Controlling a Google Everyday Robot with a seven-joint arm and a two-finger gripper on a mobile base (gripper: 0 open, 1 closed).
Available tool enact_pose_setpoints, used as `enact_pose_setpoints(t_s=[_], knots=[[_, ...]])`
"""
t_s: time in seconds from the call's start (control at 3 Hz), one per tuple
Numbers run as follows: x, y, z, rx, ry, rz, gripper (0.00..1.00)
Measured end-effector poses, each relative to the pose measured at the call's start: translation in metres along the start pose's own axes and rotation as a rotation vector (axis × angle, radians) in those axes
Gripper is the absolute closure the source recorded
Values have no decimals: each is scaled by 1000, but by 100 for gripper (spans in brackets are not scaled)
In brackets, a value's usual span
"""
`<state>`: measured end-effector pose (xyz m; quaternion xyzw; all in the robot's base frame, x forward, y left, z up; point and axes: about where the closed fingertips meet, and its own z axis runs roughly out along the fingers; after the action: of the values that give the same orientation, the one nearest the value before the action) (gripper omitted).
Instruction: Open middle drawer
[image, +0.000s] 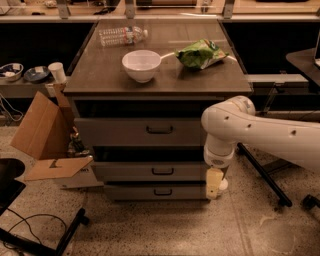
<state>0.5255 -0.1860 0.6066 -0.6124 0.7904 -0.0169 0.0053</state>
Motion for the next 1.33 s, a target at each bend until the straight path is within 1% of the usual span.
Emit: enact_pose_setpoints(t_s=[0.33,0.67,1.0,1.33], knots=[[-5,-1,51,-13,12,-37,0],[-15,-13,90,18,25,-73,0],[-24,-32,125,35,47,-96,0],[-35,-51,153,34,35,-96,0]])
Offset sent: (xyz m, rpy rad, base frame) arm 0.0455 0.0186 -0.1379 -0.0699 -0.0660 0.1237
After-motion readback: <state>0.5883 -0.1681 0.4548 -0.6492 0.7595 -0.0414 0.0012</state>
